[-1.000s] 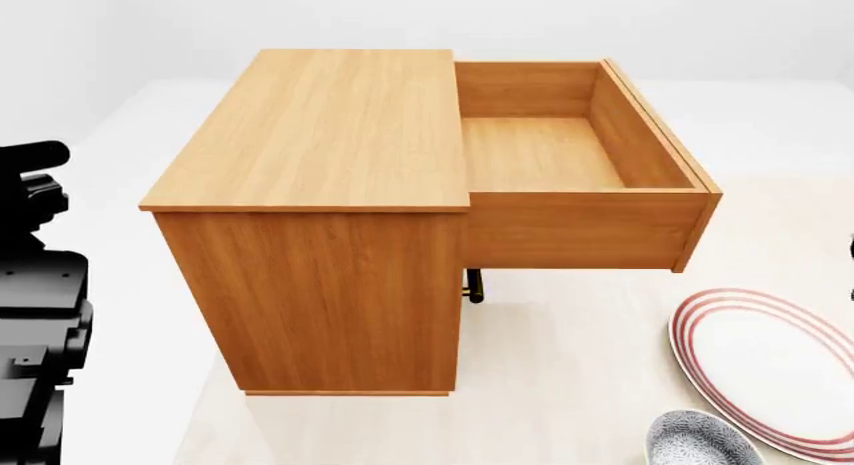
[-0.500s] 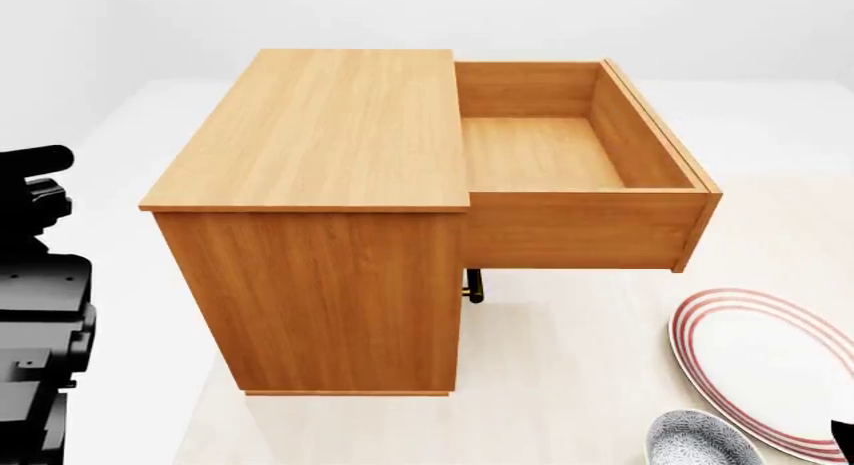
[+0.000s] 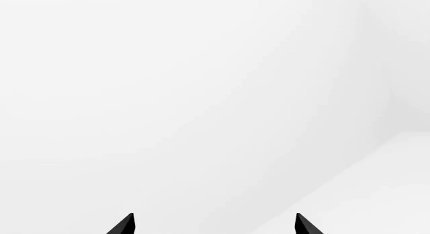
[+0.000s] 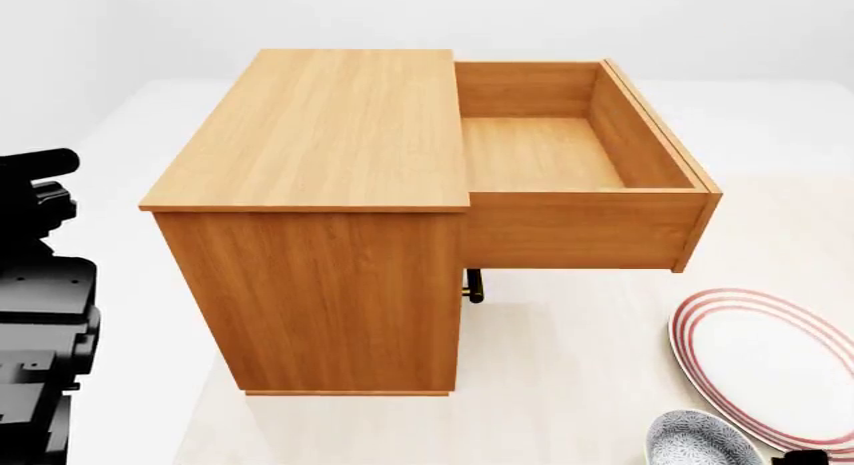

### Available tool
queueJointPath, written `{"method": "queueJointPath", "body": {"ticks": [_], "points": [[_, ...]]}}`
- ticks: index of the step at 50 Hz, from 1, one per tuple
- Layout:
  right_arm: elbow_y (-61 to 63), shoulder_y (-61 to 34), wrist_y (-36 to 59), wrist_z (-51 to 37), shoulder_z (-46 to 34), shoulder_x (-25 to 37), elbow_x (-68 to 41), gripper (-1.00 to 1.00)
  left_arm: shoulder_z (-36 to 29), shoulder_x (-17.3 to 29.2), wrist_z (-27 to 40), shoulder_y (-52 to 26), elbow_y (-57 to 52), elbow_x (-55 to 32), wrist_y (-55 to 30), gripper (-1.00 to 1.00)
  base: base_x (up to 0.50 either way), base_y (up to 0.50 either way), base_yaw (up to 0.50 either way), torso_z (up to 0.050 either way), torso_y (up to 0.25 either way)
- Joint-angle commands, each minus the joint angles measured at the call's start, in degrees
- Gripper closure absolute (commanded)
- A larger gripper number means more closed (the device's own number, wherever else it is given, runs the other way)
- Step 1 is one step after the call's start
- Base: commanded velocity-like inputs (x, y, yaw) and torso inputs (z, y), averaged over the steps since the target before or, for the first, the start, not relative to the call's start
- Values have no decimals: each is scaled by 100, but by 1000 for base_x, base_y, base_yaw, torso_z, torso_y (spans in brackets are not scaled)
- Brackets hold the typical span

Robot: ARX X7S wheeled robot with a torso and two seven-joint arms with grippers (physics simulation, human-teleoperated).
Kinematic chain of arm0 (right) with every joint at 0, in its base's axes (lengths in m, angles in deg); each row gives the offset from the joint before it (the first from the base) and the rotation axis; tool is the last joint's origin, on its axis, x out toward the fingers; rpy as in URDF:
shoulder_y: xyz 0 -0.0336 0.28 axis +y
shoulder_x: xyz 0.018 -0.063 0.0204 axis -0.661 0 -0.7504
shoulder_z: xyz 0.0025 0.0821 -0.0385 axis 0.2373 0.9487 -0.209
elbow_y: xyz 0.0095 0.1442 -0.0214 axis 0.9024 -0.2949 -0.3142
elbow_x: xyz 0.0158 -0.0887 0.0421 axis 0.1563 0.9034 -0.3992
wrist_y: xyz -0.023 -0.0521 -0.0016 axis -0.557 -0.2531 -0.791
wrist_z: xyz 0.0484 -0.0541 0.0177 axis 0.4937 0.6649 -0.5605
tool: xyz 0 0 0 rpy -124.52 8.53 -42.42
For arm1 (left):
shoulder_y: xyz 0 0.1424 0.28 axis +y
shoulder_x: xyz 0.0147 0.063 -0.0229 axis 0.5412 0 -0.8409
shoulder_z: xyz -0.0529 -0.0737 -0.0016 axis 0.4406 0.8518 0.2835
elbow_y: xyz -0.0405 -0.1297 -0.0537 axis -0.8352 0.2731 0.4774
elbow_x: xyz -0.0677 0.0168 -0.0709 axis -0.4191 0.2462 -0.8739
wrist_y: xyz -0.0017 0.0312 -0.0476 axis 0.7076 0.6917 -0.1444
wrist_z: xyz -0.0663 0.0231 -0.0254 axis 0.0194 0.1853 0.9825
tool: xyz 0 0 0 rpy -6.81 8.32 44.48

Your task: Open the top drawer of the cabinet and put the bowl in it.

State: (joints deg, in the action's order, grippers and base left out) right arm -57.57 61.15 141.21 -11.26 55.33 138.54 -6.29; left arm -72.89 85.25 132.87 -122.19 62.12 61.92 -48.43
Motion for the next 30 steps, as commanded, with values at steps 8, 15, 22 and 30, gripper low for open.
{"method": "queueJointPath", "body": {"ticks": [8, 15, 22, 30], "points": [[-797, -1381, -674, -219, -1843, -97, 29, -100, -14, -6, 11, 0, 0, 1, -18, -100, 0, 0, 0, 0, 0], [-868, -1289, -710, -80, -1923, -126, 161, -100, -19, -7, 10, -14, 0, 0, -19, -100, 0, 0, 0, 0, 0], [-978, -1223, -790, 70, -2069, -174, 384, -100, -4, -8, 0, -1, 0, -7, -19, -100, 0, 0, 0, 0, 0], [-1151, -1314, -847, 147, -2250, -221, 548, -100, 27, 8, -12, -8, 0, -10, -17, -100, 0, 0, 0, 0, 0]]}}
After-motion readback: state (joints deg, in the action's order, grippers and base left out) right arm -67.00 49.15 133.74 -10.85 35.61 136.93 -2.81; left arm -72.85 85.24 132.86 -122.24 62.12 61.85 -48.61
